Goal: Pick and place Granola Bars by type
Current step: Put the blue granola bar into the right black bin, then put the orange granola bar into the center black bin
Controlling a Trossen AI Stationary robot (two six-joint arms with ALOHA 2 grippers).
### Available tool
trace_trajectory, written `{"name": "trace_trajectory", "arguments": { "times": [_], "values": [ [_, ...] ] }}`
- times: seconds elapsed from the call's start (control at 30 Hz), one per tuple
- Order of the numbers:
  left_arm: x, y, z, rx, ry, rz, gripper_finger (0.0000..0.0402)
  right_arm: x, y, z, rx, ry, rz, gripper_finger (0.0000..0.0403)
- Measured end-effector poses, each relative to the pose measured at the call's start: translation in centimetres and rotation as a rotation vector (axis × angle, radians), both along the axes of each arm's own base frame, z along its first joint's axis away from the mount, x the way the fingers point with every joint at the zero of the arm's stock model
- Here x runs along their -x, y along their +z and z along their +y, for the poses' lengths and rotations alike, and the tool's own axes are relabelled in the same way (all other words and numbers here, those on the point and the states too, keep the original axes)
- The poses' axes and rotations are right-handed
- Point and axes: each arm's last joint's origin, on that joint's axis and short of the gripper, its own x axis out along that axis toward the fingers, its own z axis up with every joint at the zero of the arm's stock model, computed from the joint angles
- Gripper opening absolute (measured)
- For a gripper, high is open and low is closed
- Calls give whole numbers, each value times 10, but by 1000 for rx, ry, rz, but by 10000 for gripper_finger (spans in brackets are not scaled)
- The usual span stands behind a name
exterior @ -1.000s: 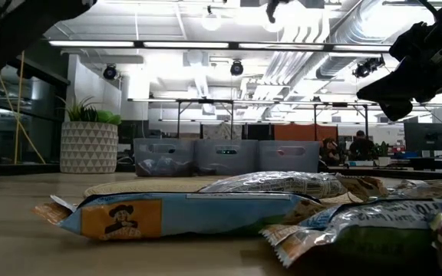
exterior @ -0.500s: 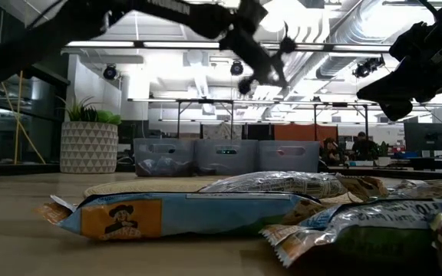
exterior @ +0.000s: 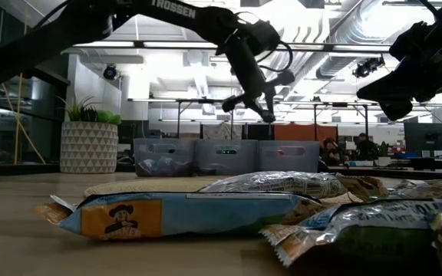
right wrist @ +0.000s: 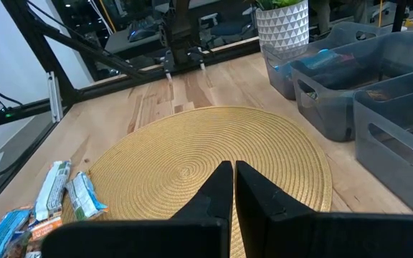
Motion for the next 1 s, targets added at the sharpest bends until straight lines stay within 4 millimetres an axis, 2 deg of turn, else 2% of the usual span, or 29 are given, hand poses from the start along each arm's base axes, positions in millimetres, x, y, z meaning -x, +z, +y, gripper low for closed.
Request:
{"name": "trace_trajectory", "arguments": {
  "times": [0.1,0.2,0.47,0.83,1.0],
  "values": [
    [1,-2,-3,38,31,-4,47,0,0,0,0,0,0,0],
    [-3,-13,-6,59,36,14,47,0,0,0,0,0,0,0],
    [-11,-26,-10,102,-12,7,50,0,0,0,0,0,0,0],
    [-13,-28,-10,105,-49,-2,124,0,0,0,0,0,0,0],
    [-14,-28,-10,108,-52,-3,145,0,0,0,0,0,0,0]
  ]
}}
